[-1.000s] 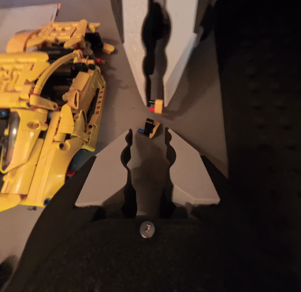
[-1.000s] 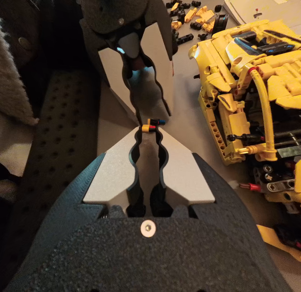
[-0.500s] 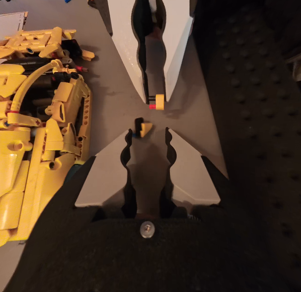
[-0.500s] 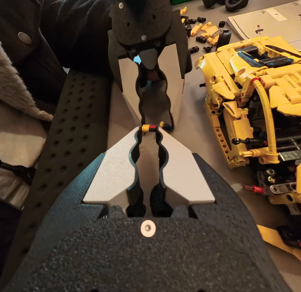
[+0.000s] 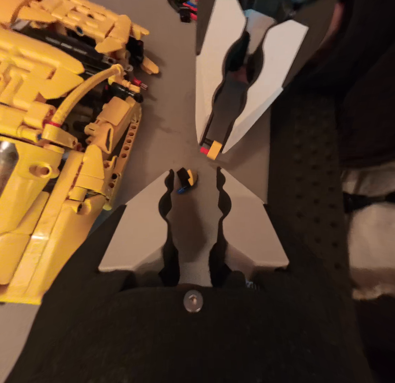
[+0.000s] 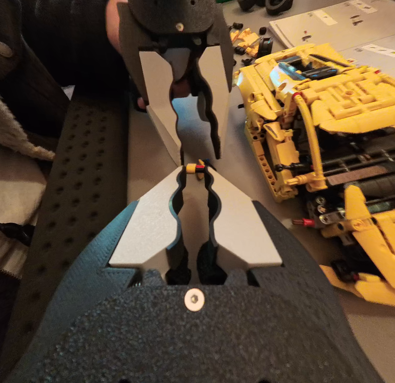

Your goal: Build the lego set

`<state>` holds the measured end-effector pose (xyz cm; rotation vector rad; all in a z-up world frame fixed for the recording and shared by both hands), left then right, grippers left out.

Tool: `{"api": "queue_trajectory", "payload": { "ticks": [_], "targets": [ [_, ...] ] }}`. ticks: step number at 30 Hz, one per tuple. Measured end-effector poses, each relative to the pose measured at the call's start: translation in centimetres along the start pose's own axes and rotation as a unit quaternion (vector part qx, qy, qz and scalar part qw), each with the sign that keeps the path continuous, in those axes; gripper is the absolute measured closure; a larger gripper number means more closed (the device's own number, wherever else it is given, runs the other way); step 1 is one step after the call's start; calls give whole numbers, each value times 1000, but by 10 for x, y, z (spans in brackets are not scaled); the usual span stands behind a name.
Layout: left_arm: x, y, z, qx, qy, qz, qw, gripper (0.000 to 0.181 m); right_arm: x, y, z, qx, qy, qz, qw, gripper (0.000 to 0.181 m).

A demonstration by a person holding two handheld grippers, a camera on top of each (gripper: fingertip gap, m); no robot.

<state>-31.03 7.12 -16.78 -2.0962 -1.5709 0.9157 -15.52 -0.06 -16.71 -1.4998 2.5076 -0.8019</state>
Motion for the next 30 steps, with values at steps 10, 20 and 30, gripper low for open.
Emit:
{"api": "queue_trajectory", "payload": {
  "ticks": [10, 20, 30],
  "targets": [
    [-5, 12, -3, 63, -89, -71, 991, 142, -2, -13, -3, -26, 12, 14, 1000, 167],
    [-7, 15, -4, 26, -7, -3, 1000, 167, -13, -23, -1, -76, 88, -16, 993, 167],
    [-4, -9, -5, -163, -20, 109, 980, 167, -8, -20, -3, -100, 114, -127, 980, 167]
  ]
}}
Point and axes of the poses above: each gripper's, where its closed fingertips meet, y out along the fingers, z out of its underside, x = y × z across the jaws, the point moved 10 cm from there along -y, back along the fingers
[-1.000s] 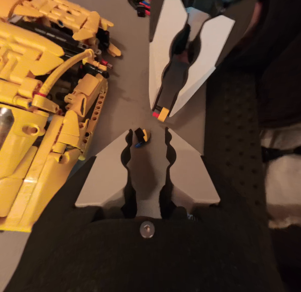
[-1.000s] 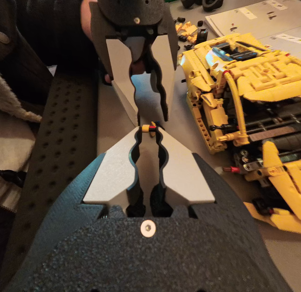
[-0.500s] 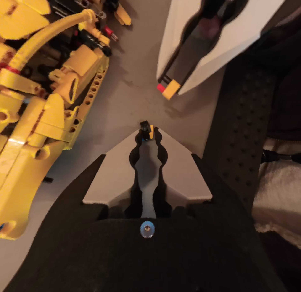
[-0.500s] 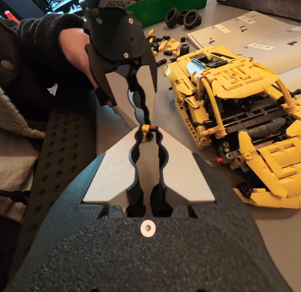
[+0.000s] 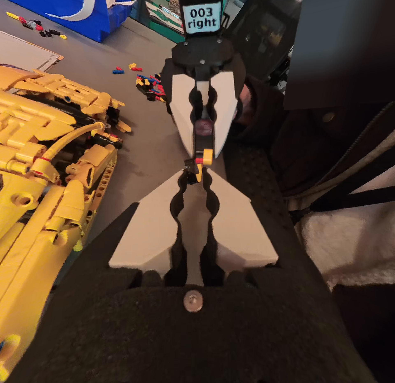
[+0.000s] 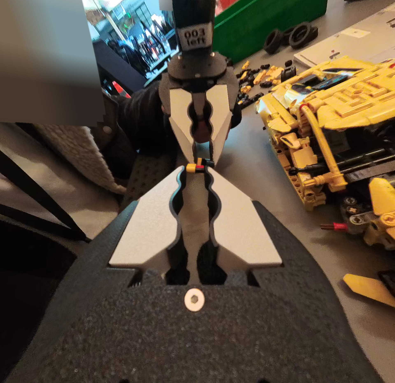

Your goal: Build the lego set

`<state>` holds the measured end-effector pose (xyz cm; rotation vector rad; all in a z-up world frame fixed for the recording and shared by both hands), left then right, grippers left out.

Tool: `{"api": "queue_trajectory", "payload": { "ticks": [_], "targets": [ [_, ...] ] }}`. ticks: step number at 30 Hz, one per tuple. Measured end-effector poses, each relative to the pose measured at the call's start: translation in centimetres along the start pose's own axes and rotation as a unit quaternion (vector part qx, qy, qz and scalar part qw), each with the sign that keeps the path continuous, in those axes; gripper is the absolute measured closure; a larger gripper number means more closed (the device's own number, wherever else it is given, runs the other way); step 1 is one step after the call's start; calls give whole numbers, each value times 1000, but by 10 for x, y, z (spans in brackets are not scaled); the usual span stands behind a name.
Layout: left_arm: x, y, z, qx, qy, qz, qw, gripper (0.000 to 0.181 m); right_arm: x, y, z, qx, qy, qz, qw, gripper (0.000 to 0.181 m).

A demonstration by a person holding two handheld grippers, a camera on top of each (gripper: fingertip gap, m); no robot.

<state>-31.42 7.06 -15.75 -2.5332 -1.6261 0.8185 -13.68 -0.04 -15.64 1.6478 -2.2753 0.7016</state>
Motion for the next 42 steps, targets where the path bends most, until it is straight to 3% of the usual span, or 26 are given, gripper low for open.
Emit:
{"api": "queue_trajectory", "payload": {
  "ticks": [14, 31, 42],
  "targets": [
    [-3, 0, 3, 23, 2, 19, 1000, 168, 4, 6, 2, 18, -16, -9, 1000, 167],
    [-5, 1, 5, 31, 27, 15, 999, 168, -6, 5, 6, 9, 67, -44, 997, 167],
    [-6, 1, 5, 35, 33, 22, 999, 168, -3, 8, 6, 16, 39, -35, 998, 161]
  ]
}}
Point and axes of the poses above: each gripper's, where its closed fingertips meet, y out along the fingers, z out of its underside, x = y × z across the jaws, the point moved 10 cm from there along -y, back along the fingers
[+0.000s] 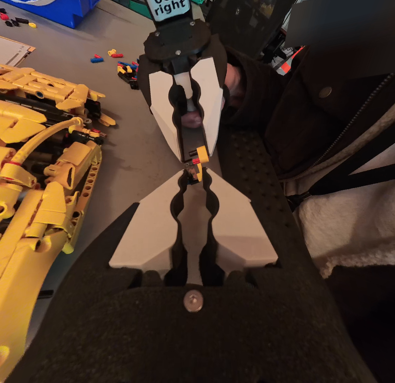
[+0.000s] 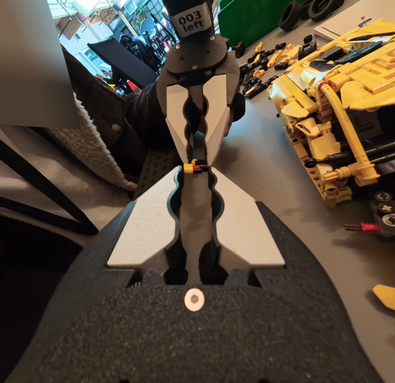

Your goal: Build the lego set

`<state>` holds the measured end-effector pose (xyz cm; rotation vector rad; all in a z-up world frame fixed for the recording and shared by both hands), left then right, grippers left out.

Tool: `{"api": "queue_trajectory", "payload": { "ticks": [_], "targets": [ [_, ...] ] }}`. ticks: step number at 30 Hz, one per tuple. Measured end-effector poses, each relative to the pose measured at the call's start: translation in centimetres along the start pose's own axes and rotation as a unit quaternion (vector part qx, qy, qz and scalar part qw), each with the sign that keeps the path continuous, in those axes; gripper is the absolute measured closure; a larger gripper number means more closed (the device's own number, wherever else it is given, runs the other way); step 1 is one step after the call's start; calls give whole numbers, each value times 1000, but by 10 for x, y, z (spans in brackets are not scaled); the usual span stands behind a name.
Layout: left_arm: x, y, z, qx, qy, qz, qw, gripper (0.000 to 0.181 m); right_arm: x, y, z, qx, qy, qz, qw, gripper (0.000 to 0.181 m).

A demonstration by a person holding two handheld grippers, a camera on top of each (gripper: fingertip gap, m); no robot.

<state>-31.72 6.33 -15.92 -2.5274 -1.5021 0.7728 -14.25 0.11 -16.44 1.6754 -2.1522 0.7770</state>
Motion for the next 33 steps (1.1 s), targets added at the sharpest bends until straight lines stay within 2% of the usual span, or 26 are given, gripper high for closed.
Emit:
{"api": "queue_trajectory", "payload": {
  "ticks": [8, 10, 15, 33],
  "targets": [
    [-3, 3, 1, 17, 16, 3, 1000, 168, 0, 8, 5, 21, 0, -7, 1000, 154],
    [-3, 4, 2, 31, 23, -4, 999, 168, 1, 10, 5, 40, -16, 4, 999, 158],
    [-5, 2, 1, 34, 33, -7, 999, 168, 2, 10, 4, 35, -17, -4, 999, 161],
    [-13, 5, 2, 58, 84, -17, 995, 169, 9, 12, 5, 61, -83, 11, 995, 161]
  ]
}}
Point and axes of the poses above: each gripper's, where its closed fingertips meet, y out along the fingers, z out of its underside, x = y × z across the jaws, the point moved 10 cm from there along -y, back along the fingers
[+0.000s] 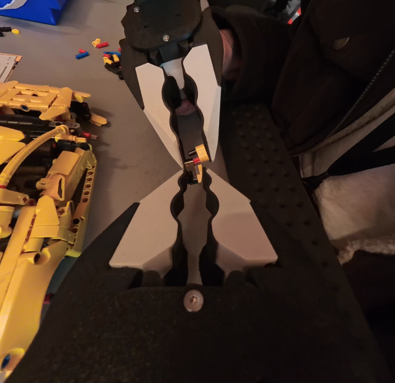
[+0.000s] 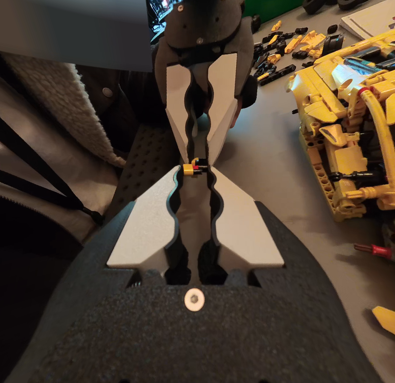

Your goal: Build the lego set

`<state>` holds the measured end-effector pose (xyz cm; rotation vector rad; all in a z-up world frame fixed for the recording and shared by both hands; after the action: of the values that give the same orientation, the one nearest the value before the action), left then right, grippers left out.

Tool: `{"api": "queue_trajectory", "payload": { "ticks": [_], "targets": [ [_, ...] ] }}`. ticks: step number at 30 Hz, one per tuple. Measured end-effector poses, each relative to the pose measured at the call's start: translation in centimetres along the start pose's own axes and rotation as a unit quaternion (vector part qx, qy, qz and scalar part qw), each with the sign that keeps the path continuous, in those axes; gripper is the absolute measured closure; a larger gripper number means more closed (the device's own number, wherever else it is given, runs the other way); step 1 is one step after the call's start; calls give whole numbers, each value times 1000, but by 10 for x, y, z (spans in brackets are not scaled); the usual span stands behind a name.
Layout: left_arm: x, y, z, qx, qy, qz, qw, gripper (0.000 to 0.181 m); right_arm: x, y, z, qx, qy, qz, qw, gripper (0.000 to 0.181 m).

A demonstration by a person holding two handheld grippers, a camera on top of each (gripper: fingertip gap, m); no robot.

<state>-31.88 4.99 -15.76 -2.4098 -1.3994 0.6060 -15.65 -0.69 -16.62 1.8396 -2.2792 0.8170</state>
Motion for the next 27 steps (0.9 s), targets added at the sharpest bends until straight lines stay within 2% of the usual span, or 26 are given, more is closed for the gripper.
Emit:
{"api": "queue_trajectory", "payload": {
  "ticks": [12, 14, 17, 21, 24, 27],
  "targets": [
    [-3, 8, 2, 29, 26, -23, 999, 169, 4, 3, 3, 40, -49, 49, 997, 166],
    [-2, 5, -1, 10, 19, -21, 1000, 169, 4, -1, 0, 20, -42, 46, 998, 166],
    [-1, 6, 1, 16, 20, -27, 999, 169, -2, 0, 2, 21, -5, 35, 999, 166],
    [10, -4, 0, -29, -34, -20, 999, 168, -14, -5, -1, -41, 72, 6, 997, 165],
    [16, -13, 0, -58, -68, -27, 996, 168, -16, -18, -8, -119, 69, 25, 990, 148],
    [15, -19, -5, -86, -56, -41, 994, 168, -16, -26, -12, -155, 58, 39, 985, 147]
  ]
}}
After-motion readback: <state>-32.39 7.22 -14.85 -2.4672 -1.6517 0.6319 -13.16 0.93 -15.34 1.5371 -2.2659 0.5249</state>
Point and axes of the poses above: each gripper's, where its closed fingertips meet, y out along the fingers, z out of its underside, x = y × z across the jaws, the point moved 10 cm from there along -y, back along the fingers
